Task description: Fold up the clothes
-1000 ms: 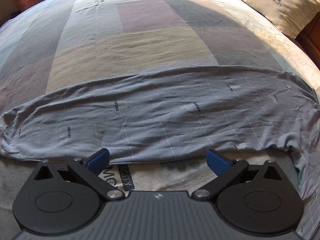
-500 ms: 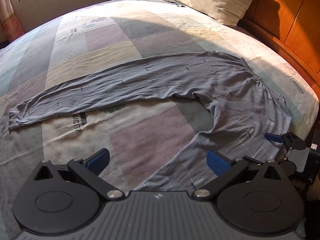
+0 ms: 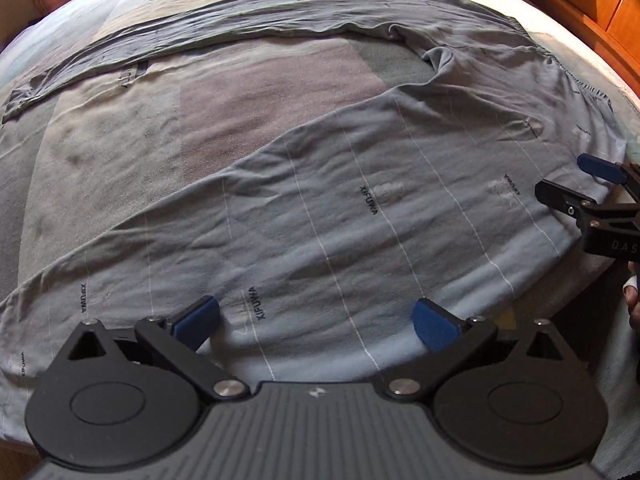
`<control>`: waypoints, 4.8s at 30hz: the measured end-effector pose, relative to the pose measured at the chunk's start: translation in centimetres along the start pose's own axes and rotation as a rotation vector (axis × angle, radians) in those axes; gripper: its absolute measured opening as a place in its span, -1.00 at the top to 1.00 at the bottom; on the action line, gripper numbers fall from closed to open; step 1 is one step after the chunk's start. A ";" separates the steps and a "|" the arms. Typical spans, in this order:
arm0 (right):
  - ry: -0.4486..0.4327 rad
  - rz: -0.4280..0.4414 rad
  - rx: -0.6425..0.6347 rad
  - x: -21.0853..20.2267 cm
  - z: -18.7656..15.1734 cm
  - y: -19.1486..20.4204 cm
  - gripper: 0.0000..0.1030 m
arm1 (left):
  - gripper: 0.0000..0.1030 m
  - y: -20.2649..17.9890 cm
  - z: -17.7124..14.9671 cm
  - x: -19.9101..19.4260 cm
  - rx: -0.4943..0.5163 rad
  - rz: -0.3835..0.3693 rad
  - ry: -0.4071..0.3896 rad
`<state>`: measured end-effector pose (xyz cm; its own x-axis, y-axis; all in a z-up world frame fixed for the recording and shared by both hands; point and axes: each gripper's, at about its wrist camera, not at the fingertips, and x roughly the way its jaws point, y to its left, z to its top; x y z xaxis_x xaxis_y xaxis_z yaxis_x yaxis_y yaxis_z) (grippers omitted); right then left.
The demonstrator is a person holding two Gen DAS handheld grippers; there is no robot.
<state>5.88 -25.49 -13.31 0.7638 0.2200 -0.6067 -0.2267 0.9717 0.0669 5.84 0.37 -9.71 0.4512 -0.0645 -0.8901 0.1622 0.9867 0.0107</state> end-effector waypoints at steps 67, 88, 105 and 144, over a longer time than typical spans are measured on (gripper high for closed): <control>0.117 0.132 -0.239 -1.3 -0.5 14.2 -1.00 | -0.99 13.6 -10.7 -4.9 -0.188 0.168 -0.174; 0.150 0.495 -0.278 -3.8 -0.1 23.6 -1.00 | -0.99 16.6 -11.1 -6.3 -0.282 0.197 -0.181; 0.107 0.372 -0.206 -2.3 2.5 21.5 -1.00 | -0.99 20.2 -13.1 -8.1 -0.390 0.144 -0.227; 0.129 0.219 -0.279 -1.1 -0.8 17.7 -1.00 | -0.99 23.6 -4.4 -14.8 -0.236 0.245 -0.191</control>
<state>0.51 -8.60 -12.13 0.6008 0.3901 -0.6978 -0.5458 0.8379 -0.0016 -0.83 25.24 1.69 0.6103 0.1723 -0.7732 -0.1671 0.9821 0.0869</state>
